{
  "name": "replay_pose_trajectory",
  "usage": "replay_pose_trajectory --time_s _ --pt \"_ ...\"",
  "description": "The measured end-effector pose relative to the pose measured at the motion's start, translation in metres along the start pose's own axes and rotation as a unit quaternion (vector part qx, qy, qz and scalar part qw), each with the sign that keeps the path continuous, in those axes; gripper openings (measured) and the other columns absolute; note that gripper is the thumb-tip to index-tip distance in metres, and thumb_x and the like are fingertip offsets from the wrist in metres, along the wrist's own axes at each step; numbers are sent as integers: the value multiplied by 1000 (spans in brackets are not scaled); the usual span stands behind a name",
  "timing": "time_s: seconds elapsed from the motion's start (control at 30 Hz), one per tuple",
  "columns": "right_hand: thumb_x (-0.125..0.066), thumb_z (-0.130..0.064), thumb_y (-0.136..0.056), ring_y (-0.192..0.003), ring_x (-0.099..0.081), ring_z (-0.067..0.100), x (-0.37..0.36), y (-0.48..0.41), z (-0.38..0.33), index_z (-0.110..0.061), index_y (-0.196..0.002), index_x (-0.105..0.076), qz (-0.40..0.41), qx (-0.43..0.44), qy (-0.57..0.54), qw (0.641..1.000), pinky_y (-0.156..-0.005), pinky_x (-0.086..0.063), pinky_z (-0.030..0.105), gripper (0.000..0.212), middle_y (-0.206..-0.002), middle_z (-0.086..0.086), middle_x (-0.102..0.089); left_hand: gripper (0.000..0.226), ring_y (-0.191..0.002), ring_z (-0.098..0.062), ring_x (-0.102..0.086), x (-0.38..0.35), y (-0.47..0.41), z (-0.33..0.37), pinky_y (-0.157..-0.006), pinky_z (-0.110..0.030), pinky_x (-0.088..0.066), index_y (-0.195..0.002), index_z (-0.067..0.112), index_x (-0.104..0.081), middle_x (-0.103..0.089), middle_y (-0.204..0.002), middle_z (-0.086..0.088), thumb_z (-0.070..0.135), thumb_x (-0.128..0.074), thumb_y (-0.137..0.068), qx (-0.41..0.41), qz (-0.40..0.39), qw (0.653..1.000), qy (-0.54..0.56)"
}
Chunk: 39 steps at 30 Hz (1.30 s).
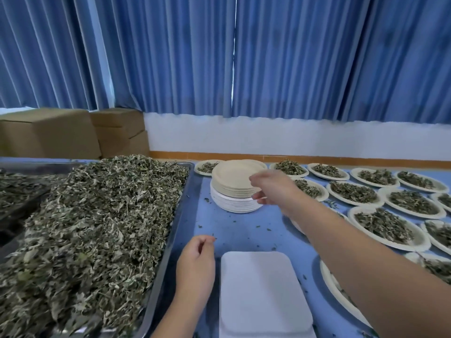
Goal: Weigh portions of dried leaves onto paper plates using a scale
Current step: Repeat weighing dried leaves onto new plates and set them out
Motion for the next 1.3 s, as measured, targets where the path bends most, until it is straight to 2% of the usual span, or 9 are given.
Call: replay_pose_trajectory --time_s 0.13,0.23,0.3,0.43,0.6,0.7,0.87,1.13,1.3 --pt "-51 -18 -97 -121 -52 27 -30 -32 -21 -8 -132 -56 -43 107 400 909 -98 -44 34 37 -140 9 -49 19 -90 -12 -62 0 -2 -2 -77 -31 -45 -85 28 -66 -69 -89 9 18 -53 -95 16 1 1000 23" --pt "-45 -10 -95 -100 -51 28 -43 -43 -13 -9 -88 -65 -83 91 476 871 -74 -43 29 21 -94 7 -60 19 -88 -15 -61 0 -1 -3 -78 -32 -44 -86 26 -67 -68 -90 7 17 -52 -94 22 -4 1000 22" --pt "-45 -6 -93 -92 -53 27 -43 -48 -11 -7 -90 -68 -85 78 491 864 -70 -40 26 23 -91 7 -62 19 -89 -16 -60 -1 -2 -3 -77 -32 -43 -87 27 -66 -68 -93 8 18 -52 -94 21 -10 1000 8" --pt "-49 -6 -90 -93 -60 24 -41 -52 -19 -5 -104 -73 -82 95 471 873 -70 -41 24 27 -101 10 -70 19 -82 -14 -55 -2 -2 -1 -73 -30 -40 -88 28 -67 -66 -92 8 18 -51 -94 23 -12 1000 7" --pt "-53 -12 -92 -59 -53 18 -34 -57 -24 -4 -95 -74 -81 94 414 902 -50 -42 19 22 -70 5 -66 19 -78 -13 -54 -3 -3 -2 -70 -30 -40 -86 27 -67 -66 -88 8 18 -52 -94 27 -13 999 19" --pt "-52 -10 -96 -64 -60 27 -30 -58 -26 -5 -100 -68 -71 77 331 938 -60 -55 31 17 -83 23 -68 18 -74 -11 -53 -3 -3 -1 -68 -29 -39 -85 28 -67 -66 -86 8 17 -54 -92 30 -16 999 21" --pt "-51 -3 -93 -85 -70 28 -18 -55 -32 -6 -103 -68 -24 96 281 955 -86 -56 43 19 -87 13 -72 17 -76 -12 -51 -4 -4 -2 -70 -30 -39 -87 28 -66 -64 -90 8 18 -53 -93 31 -26 999 13" --pt "-60 -14 -89 -92 -67 21 25 14 -16 -23 -86 -69 82 136 56 986 -81 -52 34 14 -93 2 -69 22 -98 -13 -59 5 1 13 -87 -32 -46 -89 30 -64 -64 -103 5 12 -51 -93 -9 13 1000 6" --pt "-56 -9 -90 -80 -70 12 42 94 16 -24 -77 -75 62 119 -66 989 -75 -56 25 27 -88 1 -72 24 -75 -11 -58 25 7 21 -65 -27 -42 -92 29 -70 -65 -90 3 14 -52 -95 32 40 985 167"
Point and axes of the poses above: each hand's wrist, its own y-axis away from the middle knuckle, its own x-axis out of the back of the hand, z = x × y, the point moved 10 cm from there along -y, towards the middle knuckle
